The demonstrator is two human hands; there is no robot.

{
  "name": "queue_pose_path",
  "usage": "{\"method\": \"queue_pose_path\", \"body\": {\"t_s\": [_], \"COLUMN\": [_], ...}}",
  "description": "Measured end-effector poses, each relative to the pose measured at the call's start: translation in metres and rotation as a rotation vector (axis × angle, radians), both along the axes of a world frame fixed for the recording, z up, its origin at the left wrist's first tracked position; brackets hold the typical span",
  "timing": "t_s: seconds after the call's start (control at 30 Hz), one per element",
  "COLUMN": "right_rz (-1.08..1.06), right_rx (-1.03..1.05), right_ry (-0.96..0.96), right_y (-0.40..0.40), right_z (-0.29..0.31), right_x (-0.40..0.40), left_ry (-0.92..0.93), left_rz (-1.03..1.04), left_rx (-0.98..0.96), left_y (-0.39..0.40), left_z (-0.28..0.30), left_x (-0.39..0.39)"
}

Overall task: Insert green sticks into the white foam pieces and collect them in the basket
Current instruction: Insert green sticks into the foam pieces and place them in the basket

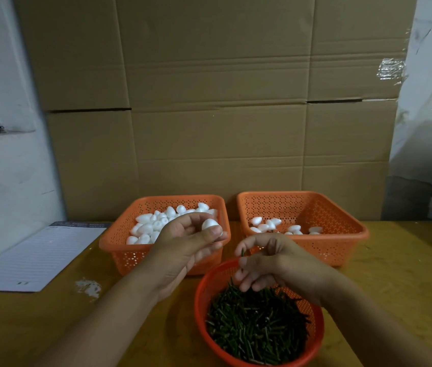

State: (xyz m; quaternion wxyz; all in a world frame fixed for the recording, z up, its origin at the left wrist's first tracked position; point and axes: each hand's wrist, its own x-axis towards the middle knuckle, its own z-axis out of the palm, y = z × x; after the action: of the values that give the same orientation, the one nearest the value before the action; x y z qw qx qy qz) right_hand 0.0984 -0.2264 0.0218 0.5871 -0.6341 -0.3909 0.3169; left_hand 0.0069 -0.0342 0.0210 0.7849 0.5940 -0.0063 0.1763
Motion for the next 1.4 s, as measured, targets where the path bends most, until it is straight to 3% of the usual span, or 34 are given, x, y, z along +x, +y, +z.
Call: {"method": "queue_pose_path", "body": {"t_s": [0.23,0.53,0.7,0.87,1.4], "right_rz": [-0.101,-0.298,-0.312,-0.381,-0.424], "right_rx": [0.078,0.340,0.416,0.414,0.343], "right_ry": [0.007,0.121,0.036,-0.125,-0.236], "right_y": [0.001,0.006,0.010,0.011,0.014], "right_z": [0.001,0.008,0.012,0.012,0.011], "right_x": [-0.001,-0.001,-0.008,-0.011,-0.014], "left_ry": [0.026,0.007,-0.003,-0.013,-0.024], "left_rz": [0.061,0.049,0.042,0.034,0.026], "left_rx": [0.198,0.266,0.298,0.293,0.321], "left_y": [0.002,0.000,-0.003,-0.005,-0.011], "left_z": [-0.002,-0.004,-0.002,-0.001,0.000], "left_x": [0.000,-0.001,-0.002,-0.003,-0.004]}}
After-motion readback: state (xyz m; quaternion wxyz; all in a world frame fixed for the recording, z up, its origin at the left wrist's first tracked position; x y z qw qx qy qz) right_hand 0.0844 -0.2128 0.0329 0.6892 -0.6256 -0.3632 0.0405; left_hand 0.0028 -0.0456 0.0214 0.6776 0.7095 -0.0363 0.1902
